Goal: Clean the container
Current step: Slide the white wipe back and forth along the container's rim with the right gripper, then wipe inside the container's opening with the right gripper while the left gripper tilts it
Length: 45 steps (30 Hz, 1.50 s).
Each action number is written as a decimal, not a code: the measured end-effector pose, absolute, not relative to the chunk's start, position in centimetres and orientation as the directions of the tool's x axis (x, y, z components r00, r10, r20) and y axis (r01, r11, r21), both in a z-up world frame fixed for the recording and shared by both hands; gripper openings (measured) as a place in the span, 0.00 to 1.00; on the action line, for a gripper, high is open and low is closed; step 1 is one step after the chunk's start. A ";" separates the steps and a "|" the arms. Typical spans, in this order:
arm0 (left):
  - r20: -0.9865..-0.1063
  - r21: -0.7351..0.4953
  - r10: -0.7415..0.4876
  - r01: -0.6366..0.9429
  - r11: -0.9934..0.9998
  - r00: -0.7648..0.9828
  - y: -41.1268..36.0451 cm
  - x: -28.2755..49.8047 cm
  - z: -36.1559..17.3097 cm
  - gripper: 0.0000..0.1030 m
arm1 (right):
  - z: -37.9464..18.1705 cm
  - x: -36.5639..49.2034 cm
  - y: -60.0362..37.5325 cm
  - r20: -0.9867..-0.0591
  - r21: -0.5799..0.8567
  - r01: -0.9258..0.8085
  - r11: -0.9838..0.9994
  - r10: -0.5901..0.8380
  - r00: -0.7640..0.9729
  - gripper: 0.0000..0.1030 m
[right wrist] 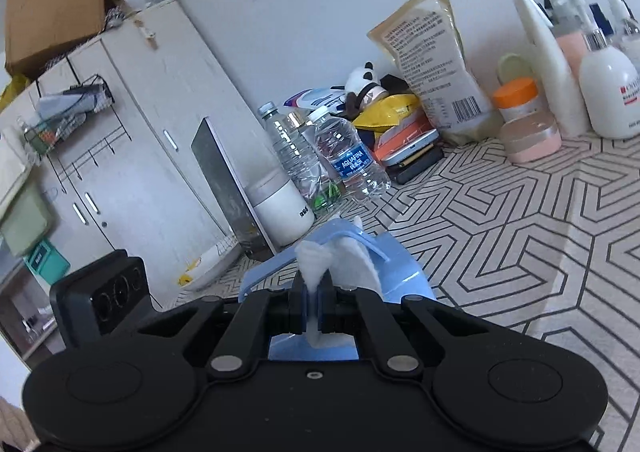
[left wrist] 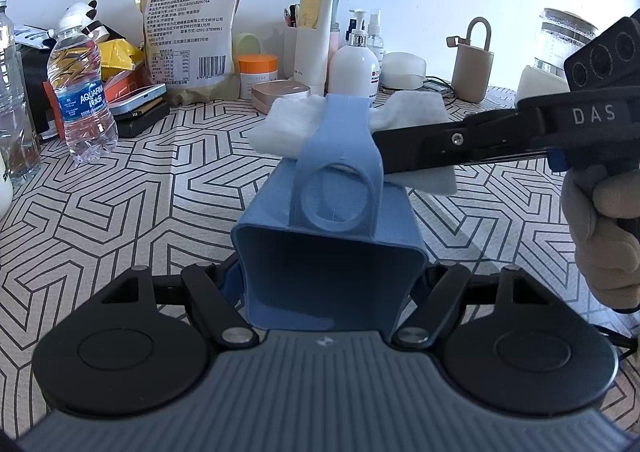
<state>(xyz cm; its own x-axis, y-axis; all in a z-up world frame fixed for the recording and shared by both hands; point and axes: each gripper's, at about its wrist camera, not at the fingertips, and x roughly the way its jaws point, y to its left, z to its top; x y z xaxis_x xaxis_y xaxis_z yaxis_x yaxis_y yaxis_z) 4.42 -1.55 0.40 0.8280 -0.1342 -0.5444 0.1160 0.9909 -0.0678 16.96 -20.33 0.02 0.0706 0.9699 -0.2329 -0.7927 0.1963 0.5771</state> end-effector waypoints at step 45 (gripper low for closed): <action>-0.547 -0.070 -0.132 0.112 0.991 0.827 -0.8 5.2 0.3 0.73 | 0.5 15.6 -19.6 -0.374 0.422 -0.844 0.332 0.912 0.171 0.01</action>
